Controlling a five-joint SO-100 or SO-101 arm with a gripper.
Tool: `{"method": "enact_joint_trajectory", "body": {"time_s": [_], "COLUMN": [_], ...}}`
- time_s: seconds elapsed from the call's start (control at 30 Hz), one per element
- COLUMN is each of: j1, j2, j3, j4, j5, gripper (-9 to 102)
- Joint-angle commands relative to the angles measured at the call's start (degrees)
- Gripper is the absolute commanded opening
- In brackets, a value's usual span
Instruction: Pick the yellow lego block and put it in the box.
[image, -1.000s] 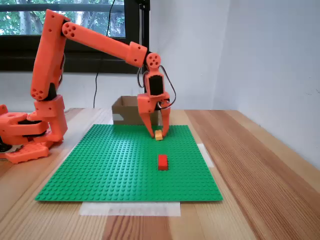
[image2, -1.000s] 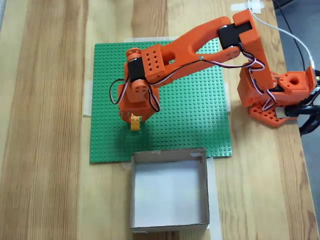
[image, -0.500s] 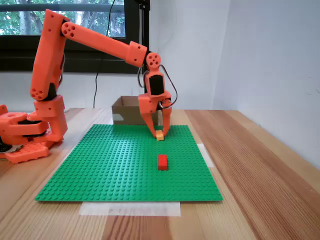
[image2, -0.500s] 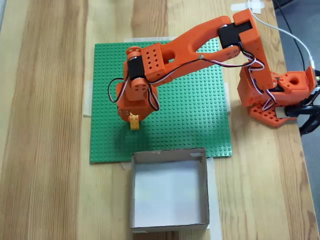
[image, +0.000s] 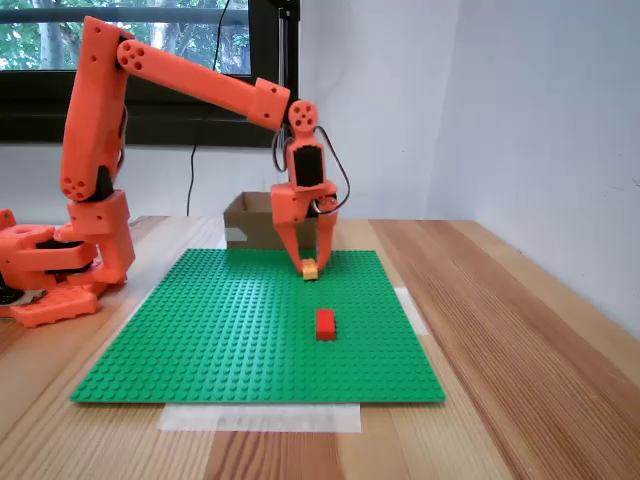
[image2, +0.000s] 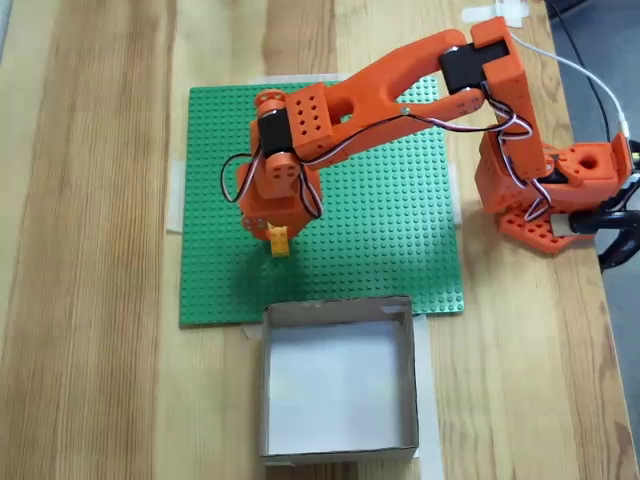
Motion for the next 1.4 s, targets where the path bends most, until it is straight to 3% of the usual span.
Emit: {"method": "enact_joint_trajectory", "body": {"time_s": [0.0,0.83,1.37], "j1": [0.7,-0.8,-9.9], "j2": [5.2,19.6,33.6], "j3": [0.4,1.1,4.3], "j4": [-0.1,4.8,5.3], "j5": [-0.3,-1.2,-0.4], "gripper": [0,1,4]}}
